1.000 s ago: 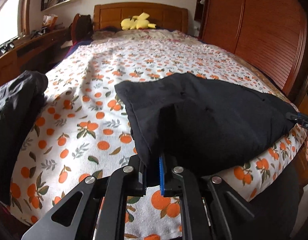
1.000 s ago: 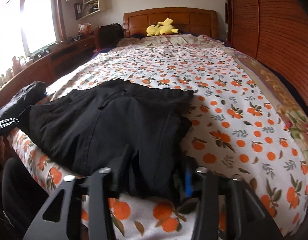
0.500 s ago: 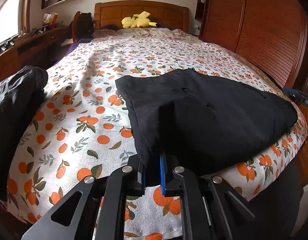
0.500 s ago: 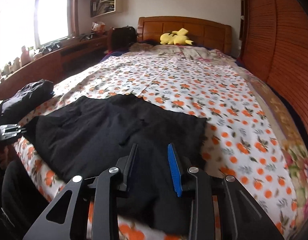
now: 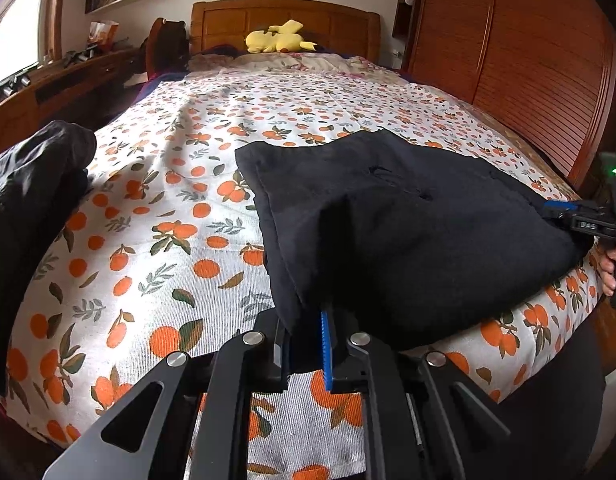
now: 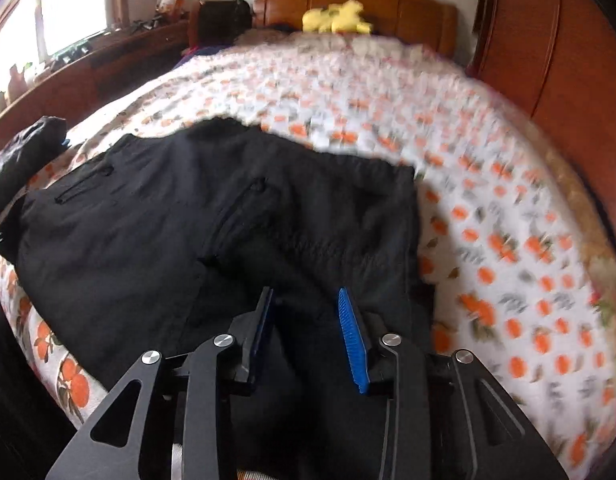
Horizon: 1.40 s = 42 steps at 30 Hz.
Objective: Fold large clothes
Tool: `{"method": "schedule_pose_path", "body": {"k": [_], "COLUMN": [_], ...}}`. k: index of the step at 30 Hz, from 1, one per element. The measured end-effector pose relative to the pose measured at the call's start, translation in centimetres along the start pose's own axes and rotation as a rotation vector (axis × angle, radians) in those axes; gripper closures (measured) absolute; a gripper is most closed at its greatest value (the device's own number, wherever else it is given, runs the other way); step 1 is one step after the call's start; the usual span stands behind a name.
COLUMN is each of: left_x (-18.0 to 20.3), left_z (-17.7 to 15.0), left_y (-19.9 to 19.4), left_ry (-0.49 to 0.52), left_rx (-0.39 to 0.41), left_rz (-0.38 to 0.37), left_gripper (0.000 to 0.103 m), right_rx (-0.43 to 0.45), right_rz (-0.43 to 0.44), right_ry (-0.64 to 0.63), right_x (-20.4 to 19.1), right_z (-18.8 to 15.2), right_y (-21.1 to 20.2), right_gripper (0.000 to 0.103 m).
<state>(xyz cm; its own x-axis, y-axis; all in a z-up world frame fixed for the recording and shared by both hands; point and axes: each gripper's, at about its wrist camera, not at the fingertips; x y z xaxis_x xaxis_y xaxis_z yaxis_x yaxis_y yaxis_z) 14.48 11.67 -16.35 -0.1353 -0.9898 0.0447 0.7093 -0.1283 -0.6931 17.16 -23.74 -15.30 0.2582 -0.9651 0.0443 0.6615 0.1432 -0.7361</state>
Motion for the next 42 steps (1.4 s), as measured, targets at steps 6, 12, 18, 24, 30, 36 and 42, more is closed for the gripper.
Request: {"method": "schedule_pose_path", "body": {"k": [6,12,18,24,30,36,42], "left_x": [-0.2,0.0,0.0,0.2,0.3,0.4,0.4], "left_z": [-0.1,0.0,-0.1,-0.1,-0.1,-0.1,-0.2], "left_y": [-0.2,-0.4,-0.3,-0.2,-0.3,-0.2,-0.2], "left_ry": [-0.019,-0.017,-0.014,-0.010,-0.013,-0.008,-0.010], "left_rx": [-0.005,-0.006,-0.011,-0.010,-0.006,-0.006,-0.006], "left_rz": [-0.002,0.001,0.009,0.018,0.011,0.022,0.022], "left_gripper": [0.089,0.089,0.089,0.089,0.089,0.089,0.089], "right_rx": [-0.011,-0.065,0.040,0.052,-0.040,-0.003,0.017], "right_rz": [-0.012,-0.011,-0.061,0.127,0.195,0.221,0.248], "right_ry": [-0.007,-0.016,-0.069,-0.111,-0.155,-0.116,-0.134], "right_x": [1.0,1.8,-1.3,-6.9,-12.3,-12.0,-14.1], "right_z": [-2.1,-4.9,-2.5,0.3,-0.5,0.2,2.1], "right_y": [-1.8,0.8,-1.5,-0.9,4.2,2.7,3.2], "right_gripper": [0.071,0.071,0.074,0.074,0.073,0.074,0.074]}}
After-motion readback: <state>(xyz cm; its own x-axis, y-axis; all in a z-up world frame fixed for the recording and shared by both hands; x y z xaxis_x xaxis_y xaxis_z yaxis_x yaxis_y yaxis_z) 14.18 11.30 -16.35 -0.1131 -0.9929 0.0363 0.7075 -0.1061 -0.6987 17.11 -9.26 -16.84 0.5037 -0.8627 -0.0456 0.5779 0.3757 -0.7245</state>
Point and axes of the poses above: each gripper's, at about its wrist camera, not at the fingertips, and y roughly the way its jaws point, x to its right, z to its top, and after that the axes turned 4 degrees about y, right-handed
